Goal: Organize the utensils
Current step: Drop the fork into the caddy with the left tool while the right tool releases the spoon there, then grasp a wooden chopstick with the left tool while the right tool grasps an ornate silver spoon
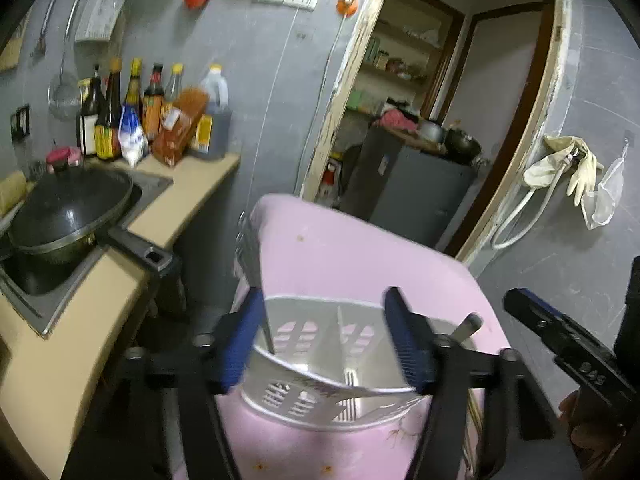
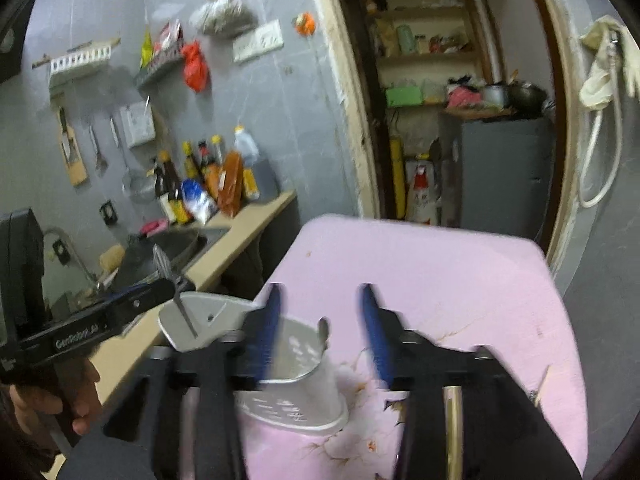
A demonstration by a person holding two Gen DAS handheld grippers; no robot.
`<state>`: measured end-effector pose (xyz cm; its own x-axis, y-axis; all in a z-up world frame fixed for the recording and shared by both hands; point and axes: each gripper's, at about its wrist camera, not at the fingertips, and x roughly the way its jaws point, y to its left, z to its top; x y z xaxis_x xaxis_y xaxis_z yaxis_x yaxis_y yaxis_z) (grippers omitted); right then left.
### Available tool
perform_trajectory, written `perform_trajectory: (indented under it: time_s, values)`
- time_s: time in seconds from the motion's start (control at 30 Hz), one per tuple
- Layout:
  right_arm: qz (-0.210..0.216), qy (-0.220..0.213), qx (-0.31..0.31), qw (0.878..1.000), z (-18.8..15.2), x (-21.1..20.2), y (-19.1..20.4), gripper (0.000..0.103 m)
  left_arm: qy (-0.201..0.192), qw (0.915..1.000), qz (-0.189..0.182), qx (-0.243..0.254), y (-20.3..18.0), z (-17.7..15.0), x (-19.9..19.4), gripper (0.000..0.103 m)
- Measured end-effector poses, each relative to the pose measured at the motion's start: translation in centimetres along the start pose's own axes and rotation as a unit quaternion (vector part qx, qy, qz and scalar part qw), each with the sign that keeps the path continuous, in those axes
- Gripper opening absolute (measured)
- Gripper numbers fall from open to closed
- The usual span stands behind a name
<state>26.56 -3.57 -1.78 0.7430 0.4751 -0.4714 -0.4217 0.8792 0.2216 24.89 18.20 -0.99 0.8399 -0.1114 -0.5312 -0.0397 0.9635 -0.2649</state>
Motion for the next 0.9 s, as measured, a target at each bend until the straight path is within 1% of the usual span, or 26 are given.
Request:
perform_trajectory:
  time_s: [0.03,0.07,0.17,0.23,0.27,0.3,0.33,0.4,0.47,0.6,0.8,0.9]
  values:
    - [-0.004,-0.016,0.003,1.000,0.2,-0.8,-0.3,0.064,-0.012,0.9999,0.001,0.003,-0.5,0.1,-0.4,0.071]
    - [-0.007,-0.030,0.005,1.000,0.3,-1.5,-0.5,0.066,-0.023,0.9997,0.001,0.005,-0.9,0.2,-0.8,0.078]
    - [-0.016,-0.053,0.013,0.998,0.6,-3.4,-1.6,0.074,-0.058,0.9982,0.004,0.017,-2.4,0.5,-1.9,0.086]
    - [-0.018,-0.071,0.022,0.997,0.8,-4.7,-2.4,0.082,-0.078,0.9965,0.008,0.028,-3.5,0.7,-2.6,0.091]
    - [-0.024,-0.080,0.022,0.996,0.9,-5.4,-2.8,0.084,-0.087,0.9956,0.009,0.034,-4.0,0.8,-2.8,0.093]
    - [-0.028,-0.086,0.022,0.996,0.9,-5.9,-3.1,0.088,-0.096,0.9945,0.010,0.041,-4.5,0.8,-3.0,0.093]
    - [-0.032,-0.095,0.022,0.995,0.9,-6.7,-3.6,0.095,-0.105,0.9932,0.008,0.049,-5.1,0.8,-3.3,0.093]
    - [-0.038,-0.111,0.022,0.993,0.8,-8.0,-4.3,0.103,-0.115,0.9915,0.002,0.060,-6.2,0.7,-3.8,0.093]
    - [-0.052,-0.122,0.019,0.991,0.6,-9.4,-5.1,0.103,-0.122,0.9899,-0.006,0.072,-7.4,0.4,-4.0,0.093]
    - [-0.079,-0.125,0.011,0.989,0.0,-11.3,-6.6,0.103,-0.119,0.9887,-0.023,0.087,-9.6,-0.5,-4.0,0.094]
    - [-0.122,-0.100,0.012,0.987,-1.4,-13.0,-9.6,0.103,-0.085,0.9902,-0.039,0.104,-12.8,-3.1,-2.8,0.094]
    - [-0.139,-0.083,0.016,0.987,-2.3,-13.3,-11.2,0.103,-0.056,0.9919,-0.040,0.107,-14.0,-4.7,-1.8,0.094]
